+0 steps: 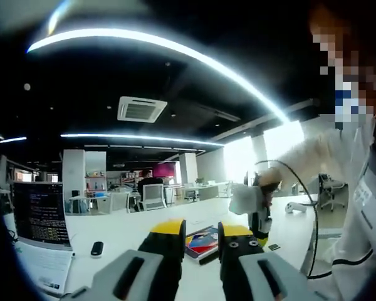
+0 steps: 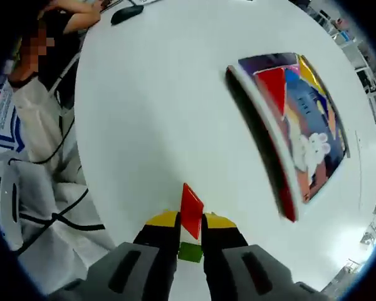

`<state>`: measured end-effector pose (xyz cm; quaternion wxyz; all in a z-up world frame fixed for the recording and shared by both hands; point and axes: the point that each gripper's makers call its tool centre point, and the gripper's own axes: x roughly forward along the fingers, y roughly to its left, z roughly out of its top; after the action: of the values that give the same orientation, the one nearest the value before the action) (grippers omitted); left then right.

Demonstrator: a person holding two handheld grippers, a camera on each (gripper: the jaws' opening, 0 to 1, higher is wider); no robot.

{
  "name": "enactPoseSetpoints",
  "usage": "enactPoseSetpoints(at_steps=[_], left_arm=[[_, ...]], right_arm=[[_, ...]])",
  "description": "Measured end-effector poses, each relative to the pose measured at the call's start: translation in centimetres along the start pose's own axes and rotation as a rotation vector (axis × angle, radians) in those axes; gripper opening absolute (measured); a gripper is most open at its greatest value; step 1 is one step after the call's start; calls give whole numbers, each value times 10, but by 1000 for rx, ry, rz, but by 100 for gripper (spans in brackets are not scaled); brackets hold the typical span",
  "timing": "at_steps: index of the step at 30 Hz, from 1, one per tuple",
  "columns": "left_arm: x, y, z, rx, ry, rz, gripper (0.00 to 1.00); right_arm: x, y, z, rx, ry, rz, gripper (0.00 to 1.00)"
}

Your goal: Pick up the tangram pieces one by one and place each piece onto its matching region on the pattern sheet, fitting the shapes together until the outline on the sheet is completely filled by the tangram pieces

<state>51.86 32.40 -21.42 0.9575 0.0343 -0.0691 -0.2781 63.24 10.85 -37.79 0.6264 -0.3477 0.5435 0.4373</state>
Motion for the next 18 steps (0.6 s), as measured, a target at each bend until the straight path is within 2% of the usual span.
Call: enactPoseSetpoints(at_steps=[1,2,5,7,11,15,18], left_arm=[[0,0,0,-1,0,-1,23],[0,0,0,-2,-1,-2,23],[1,1,0,-9,-3,-3,23],[1,2,-3,-12,9,-2,23],[1,5,-10,-41,29,-1,23],[1,5,-13,-49,41,-3,23],[1,6,-13,-49,42,-5,23]], right_arm=[[-10,-14,9,24,-11,-7,15],[-20,-39,21,56,-33,-53,15],[-29,-86,35,101,-37,-128,15],[-27,-108,41,143,-42,-152,15],[-11,-136,48,160,-24,-187,15],[7,-144,54,207,-17,-209,15],[18,-139,55,227,-4,-212,15]])
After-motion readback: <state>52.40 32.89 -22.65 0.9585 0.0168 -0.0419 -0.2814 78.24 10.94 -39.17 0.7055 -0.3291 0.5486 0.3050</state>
